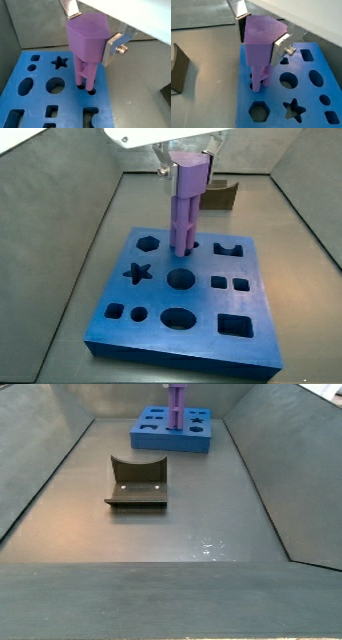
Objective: Pick up the 3 prong object. Move up. Move to above the board. Insert the 3 prong object.
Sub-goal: Insert the 3 prong object.
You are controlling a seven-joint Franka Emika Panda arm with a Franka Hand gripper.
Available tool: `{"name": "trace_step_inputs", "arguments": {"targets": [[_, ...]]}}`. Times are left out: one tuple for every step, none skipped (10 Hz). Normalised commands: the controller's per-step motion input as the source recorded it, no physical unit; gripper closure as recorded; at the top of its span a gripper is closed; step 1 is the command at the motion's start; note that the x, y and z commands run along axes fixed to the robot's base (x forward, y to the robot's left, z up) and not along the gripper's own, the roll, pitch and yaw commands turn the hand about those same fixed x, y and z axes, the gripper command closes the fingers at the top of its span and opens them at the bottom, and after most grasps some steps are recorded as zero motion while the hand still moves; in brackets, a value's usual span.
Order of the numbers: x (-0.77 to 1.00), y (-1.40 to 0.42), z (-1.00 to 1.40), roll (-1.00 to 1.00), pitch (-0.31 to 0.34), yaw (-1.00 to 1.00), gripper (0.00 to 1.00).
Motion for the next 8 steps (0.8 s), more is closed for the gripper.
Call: {"name": "trace_step_inputs", "arguments": {"targets": [[0.16, 0.0, -0.14, 0.07, 0.107, 0.13, 1.0], [0.2, 0.0, -0.14, 0.07, 0.13, 0.1, 1.0], [0.25, 0.0, -0.13, 0.05, 0.133, 0.07, 1.0], [0.26, 0.0, -0.11, 0.03, 0.119, 0.03, 1.0], [0.15, 0.0, -0.16, 0.06, 0.093, 0.01, 1.0], [0.07, 0.0, -0.19, 0.1, 0.123, 0.05, 1.0], [0.0, 0.0, -0.24, 0.14, 0.109, 0.14, 1.0], [0.03, 0.0, -0.3, 0.13, 0.09, 0.12, 1.0]]}}
